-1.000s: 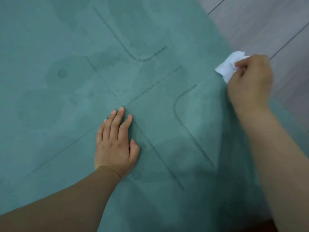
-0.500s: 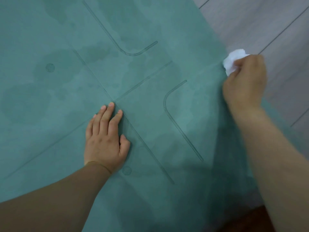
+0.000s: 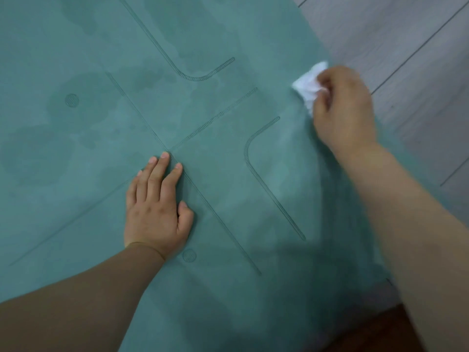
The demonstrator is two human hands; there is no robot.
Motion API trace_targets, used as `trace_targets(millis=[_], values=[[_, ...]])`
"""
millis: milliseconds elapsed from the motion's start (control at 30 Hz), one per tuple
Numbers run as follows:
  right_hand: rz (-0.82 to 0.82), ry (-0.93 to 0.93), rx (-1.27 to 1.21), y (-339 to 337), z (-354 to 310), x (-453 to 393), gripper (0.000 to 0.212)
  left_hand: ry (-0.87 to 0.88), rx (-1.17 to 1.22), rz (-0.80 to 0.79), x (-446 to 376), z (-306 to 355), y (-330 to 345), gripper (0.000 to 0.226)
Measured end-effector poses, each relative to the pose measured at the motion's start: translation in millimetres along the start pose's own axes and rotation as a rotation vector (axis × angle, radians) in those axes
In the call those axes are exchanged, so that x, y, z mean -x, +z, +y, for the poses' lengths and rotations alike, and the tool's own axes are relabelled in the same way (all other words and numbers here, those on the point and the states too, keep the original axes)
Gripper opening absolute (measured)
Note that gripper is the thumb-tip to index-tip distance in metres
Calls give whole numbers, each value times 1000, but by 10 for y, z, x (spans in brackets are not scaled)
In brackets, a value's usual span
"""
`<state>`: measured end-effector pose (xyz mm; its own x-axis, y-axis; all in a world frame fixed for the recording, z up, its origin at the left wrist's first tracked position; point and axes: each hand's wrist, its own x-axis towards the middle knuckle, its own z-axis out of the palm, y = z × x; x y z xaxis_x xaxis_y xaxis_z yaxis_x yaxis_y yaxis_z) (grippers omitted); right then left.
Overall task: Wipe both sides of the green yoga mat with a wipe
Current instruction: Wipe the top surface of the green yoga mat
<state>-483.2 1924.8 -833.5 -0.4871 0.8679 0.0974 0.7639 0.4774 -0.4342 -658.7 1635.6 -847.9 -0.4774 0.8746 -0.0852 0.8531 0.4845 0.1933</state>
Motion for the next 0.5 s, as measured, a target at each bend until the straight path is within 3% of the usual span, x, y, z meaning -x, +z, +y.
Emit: trace_targets(millis=[33, 100, 167, 233, 300, 333, 400, 500], values=[[120, 126, -18, 22, 25, -27, 29, -3, 1, -2, -1, 5, -2, 65], [137, 181, -77, 213, -239, 257, 22, -7, 2, -5, -11, 7, -5, 65], [-36, -62, -183, 368, -680, 872, 17, -4, 7, -6, -6, -1, -3, 65], [-348, -443, -238, 336, -1006, 1521, 15, 1, 12, 6, -9, 0, 3, 65], [-611, -755, -189, 225, -953, 1758, 14, -2, 11, 14, -6, 3, 11, 66], [-655, -787, -171, 189, -821, 1646, 16, -4, 11, 15, -8, 4, 14, 65], [-575, -570, -90, 89, -554, 1147, 14, -2, 15, 13, -14, 8, 16, 65], [-208, -6, 78, -142, 83, 338, 20, -6, 19, 11, -6, 6, 15, 65]])
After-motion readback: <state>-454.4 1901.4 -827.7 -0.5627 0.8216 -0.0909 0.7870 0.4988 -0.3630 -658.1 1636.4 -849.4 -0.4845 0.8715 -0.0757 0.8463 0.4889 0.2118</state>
